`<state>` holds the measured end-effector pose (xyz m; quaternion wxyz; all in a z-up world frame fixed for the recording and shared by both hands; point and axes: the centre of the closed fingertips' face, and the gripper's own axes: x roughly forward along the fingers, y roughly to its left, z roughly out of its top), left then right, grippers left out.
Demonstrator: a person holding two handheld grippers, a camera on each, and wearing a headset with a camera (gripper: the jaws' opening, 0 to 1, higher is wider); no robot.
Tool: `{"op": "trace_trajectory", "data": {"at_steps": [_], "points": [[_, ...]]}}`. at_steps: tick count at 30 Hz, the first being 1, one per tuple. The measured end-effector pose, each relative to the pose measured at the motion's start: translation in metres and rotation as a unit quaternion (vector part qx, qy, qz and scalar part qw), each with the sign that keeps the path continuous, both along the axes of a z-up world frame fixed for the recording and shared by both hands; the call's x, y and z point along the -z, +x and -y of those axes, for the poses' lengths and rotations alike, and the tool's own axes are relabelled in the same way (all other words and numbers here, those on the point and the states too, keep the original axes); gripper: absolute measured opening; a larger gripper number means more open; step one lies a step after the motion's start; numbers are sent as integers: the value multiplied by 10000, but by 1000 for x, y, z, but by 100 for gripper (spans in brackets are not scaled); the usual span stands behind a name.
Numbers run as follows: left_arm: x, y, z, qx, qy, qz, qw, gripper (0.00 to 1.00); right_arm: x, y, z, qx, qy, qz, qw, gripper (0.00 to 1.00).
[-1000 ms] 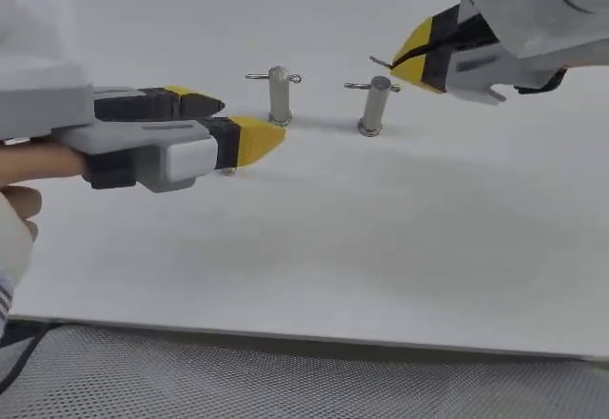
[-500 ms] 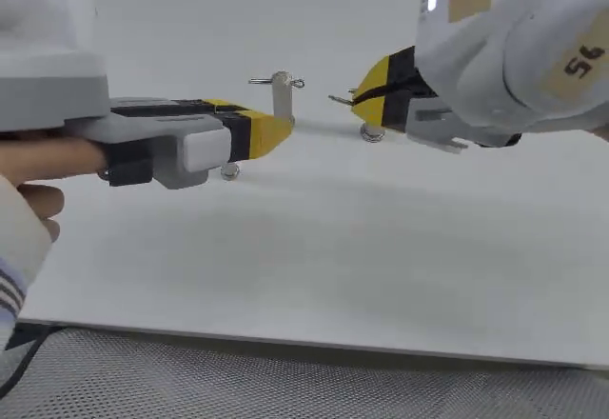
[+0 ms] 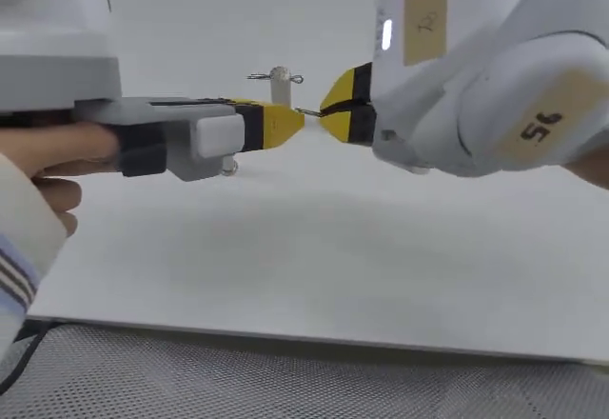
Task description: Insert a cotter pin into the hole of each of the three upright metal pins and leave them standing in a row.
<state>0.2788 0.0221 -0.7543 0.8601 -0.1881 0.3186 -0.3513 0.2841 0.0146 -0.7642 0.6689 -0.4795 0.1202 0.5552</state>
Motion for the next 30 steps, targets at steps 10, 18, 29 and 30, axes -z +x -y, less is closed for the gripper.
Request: {"op": "trace_trajectory", "data": {"at_steps": [10,18,29,30], "points": [[3,2,0,-119,-298,-125,9994,3,-2,-4,-6,-39,52,56,10000,1],[4,1,1,-187,-432,-279,9985,1,-1,-6,-5,-84,17,141,9999,1],[2,-1,4,-242,-615,-427,9969,1,-4,-7,-5,-124,22,198,9997,2],[2,-1,4,-231,-621,-432,9969,1,-4,-7,-5,-129,19,181,9998,2]]}}
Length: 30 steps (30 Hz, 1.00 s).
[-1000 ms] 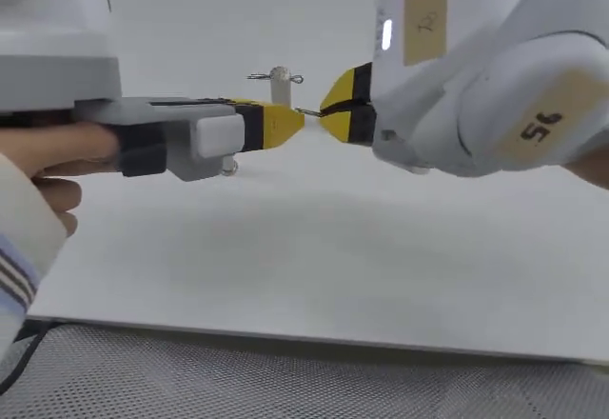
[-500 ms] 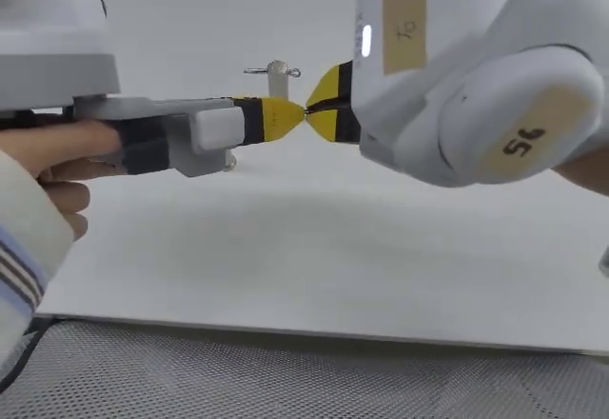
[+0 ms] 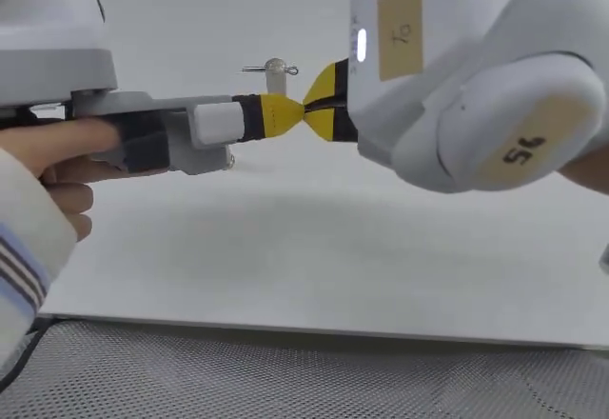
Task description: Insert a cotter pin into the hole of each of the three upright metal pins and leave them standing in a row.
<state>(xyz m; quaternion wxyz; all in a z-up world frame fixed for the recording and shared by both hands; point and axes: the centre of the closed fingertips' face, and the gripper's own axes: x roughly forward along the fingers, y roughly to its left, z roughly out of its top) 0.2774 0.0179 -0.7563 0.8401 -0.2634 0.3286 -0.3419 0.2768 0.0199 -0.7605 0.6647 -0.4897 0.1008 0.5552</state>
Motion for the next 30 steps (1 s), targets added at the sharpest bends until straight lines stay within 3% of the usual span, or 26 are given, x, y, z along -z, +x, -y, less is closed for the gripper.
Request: {"op": "trace_trajectory", "data": {"at_steps": [4,8,13,17,22,30], "points": [[-1,-1,0,-2,-49,-32,10000,1,0,-1,0,12,23,-37,10000,2],[-2,-1,2,-116,-257,-276,9992,0,-1,1,1,28,23,-5,10000,2],[-2,-4,4,-24,-102,-207,9997,0,-1,0,1,70,85,-99,9999,2],[-1,-6,5,16,-129,-358,9993,0,1,-2,2,25,80,-89,9999,2],[-3,-10,8,84,-63,-268,9996,0,0,-3,4,-15,89,-78,9999,2],[-4,-10,5,118,-61,-278,9995,0,-3,-4,4,-148,146,-55,9998,3]]}}
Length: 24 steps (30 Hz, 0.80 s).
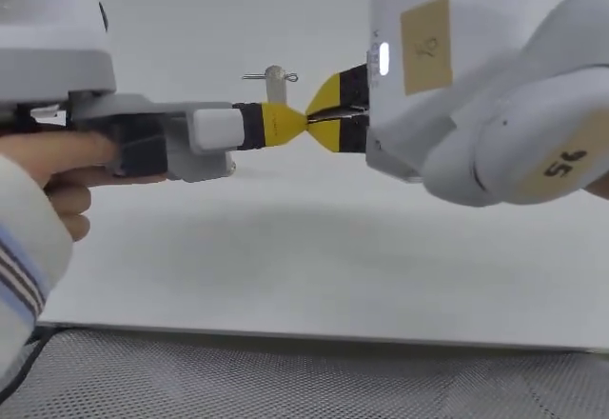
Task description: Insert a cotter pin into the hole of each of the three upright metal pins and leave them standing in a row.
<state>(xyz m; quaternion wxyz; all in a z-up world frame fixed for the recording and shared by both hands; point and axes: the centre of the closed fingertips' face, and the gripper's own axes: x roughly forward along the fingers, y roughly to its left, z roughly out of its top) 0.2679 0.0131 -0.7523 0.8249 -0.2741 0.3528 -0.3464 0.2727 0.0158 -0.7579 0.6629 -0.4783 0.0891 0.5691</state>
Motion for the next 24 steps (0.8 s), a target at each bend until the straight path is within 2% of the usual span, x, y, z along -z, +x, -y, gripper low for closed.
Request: {"op": "trace_trajectory", "data": {"at_steps": [7,9,11,14,16,20,21,22,23,24], "points": [[2,-4,1,119,62,24,9999,0,0,-2,0,-18,47,-55,10000,11],[1,-4,1,147,74,62,9998,0,-1,-3,0,11,142,-180,9997,12],[1,-5,2,199,123,132,9996,0,-1,-7,0,64,273,-439,9986,13],[-1,-7,4,323,226,286,9988,0,-1,-6,3,161,378,-692,9968,17],[-1,-9,5,458,338,417,9975,0,-2,-4,5,240,481,-821,9952,19],[-3,-16,11,815,543,758,9923,0,1,-10,10,392,696,-1506,9854,25],[-5,-18,14,939,603,928,9894,0,1,-12,13,409,714,-1690,9822,25],[-6,-19,15,1026,655,1061,9869,0,2,-11,16,441,691,-1736,9814,25],[-7,-20,16,1124,715,1214,9836,0,7,-11,20,403,549,-1804,9812,26],[-7,-21,17,1184,781,1290,9815,0,8,-12,23,421,520,-1831,9808,26]]}}
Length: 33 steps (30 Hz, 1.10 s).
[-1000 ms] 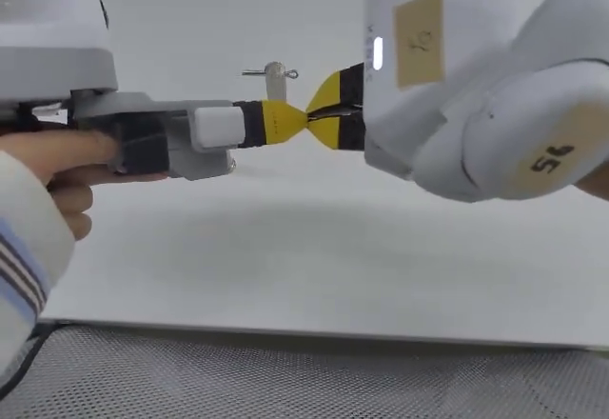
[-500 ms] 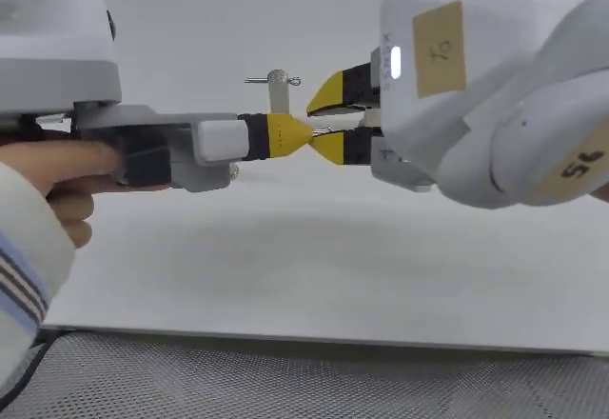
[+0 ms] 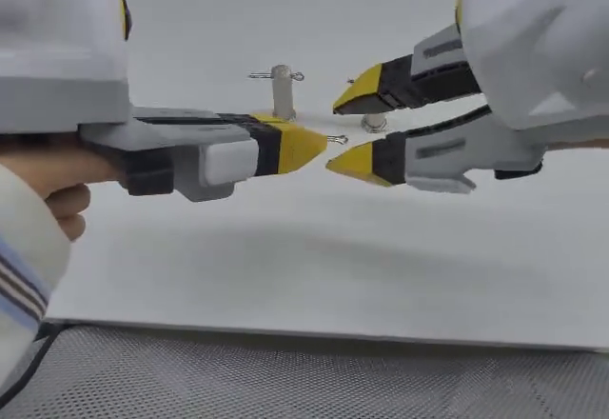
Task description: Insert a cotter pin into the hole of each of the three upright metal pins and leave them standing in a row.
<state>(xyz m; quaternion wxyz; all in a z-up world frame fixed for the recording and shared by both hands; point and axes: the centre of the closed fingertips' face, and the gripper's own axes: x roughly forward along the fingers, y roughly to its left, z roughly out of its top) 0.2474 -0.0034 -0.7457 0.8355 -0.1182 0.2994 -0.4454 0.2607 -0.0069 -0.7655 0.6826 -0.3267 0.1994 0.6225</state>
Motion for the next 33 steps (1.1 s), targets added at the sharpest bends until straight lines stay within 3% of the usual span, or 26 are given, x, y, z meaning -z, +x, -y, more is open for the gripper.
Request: {"op": "trace_trajectory", "data": {"at_steps": [1,3,6,9,12,17,23,25,27,33], "points": [[0,0,0,74,65,113,9999,0,0,0,1,5,26,2,10000,25],[2,-5,2,368,276,403,9981,0,3,-6,3,-54,46,-262,9996,25],[6,-10,3,719,568,788,9927,0,3,-13,4,-58,153,-601,9981,21],[11,-13,3,860,647,716,9916,0,3,-15,5,-56,188,-721,9972,16],[10,-15,4,1038,683,927,9879,0,5,-16,4,-75,170,-746,9970,15],[9,-12,2,1112,697,1093,9853,0,7,-22,2,-137,193,-906,9956,10],[10,-14,0,1195,714,1097,9842,0,11,-23,0,-91,180,-1080,9939,9],[10,-15,1,1172,635,1013,9859,0,11,-26,-1,-98,202,-1165,9929,9],[9,-16,1,1198,639,1080,9848,0,12,-27,0,-136,161,-1152,9931,8],[11,-16,1,1196,619,1014,9857,0,14,-29,0,-133,145,-1257,9919,5]]}}
